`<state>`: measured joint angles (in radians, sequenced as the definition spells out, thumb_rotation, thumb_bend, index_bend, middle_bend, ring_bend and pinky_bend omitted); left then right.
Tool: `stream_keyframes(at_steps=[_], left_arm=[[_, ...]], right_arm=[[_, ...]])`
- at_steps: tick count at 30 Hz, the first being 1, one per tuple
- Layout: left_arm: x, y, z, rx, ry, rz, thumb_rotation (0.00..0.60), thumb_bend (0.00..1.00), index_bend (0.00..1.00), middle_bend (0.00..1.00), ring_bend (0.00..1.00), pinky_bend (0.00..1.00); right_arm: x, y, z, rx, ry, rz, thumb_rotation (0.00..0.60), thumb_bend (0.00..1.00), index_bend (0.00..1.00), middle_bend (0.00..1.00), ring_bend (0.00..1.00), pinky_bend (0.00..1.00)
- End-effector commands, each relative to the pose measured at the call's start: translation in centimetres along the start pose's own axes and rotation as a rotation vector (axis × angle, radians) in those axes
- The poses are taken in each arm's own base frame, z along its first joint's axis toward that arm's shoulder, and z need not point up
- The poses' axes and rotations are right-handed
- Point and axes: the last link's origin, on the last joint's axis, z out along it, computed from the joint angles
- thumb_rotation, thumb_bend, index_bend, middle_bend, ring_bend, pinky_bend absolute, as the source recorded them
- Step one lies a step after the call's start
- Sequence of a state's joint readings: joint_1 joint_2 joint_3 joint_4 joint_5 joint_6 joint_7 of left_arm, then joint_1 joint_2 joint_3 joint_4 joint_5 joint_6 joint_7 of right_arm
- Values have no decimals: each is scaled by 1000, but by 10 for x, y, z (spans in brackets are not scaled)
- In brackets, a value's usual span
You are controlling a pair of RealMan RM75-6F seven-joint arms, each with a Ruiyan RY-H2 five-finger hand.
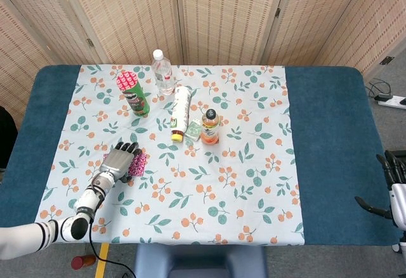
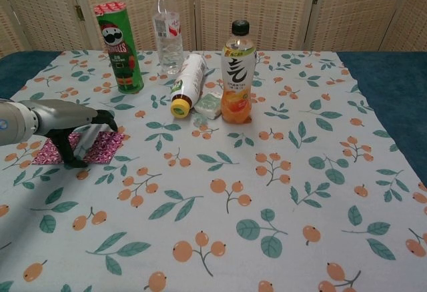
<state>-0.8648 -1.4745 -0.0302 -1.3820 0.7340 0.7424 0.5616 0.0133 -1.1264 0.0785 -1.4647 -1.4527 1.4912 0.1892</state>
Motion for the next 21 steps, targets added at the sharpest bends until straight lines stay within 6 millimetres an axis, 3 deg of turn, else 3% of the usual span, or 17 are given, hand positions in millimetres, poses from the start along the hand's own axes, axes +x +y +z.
stream_keyframes(at_steps=[1, 12, 21], left_arm=[[0, 0, 2, 3, -3, -3, 600, 328, 149, 0, 0, 0], [-3, 2, 1, -3, 4, -15, 600, 328, 252, 0, 0, 0], [4, -6, -13, -1, 49, -28, 600, 328, 260, 0, 0, 0]], right_arm=[[0, 0, 0, -2, -1, -1, 490, 194, 0, 0, 0, 0], [-1, 0, 2, -2, -5, 0, 493, 194, 0, 0, 0, 0], [0, -1, 3, 2, -1, 1, 493, 195, 0, 0, 0, 0]])
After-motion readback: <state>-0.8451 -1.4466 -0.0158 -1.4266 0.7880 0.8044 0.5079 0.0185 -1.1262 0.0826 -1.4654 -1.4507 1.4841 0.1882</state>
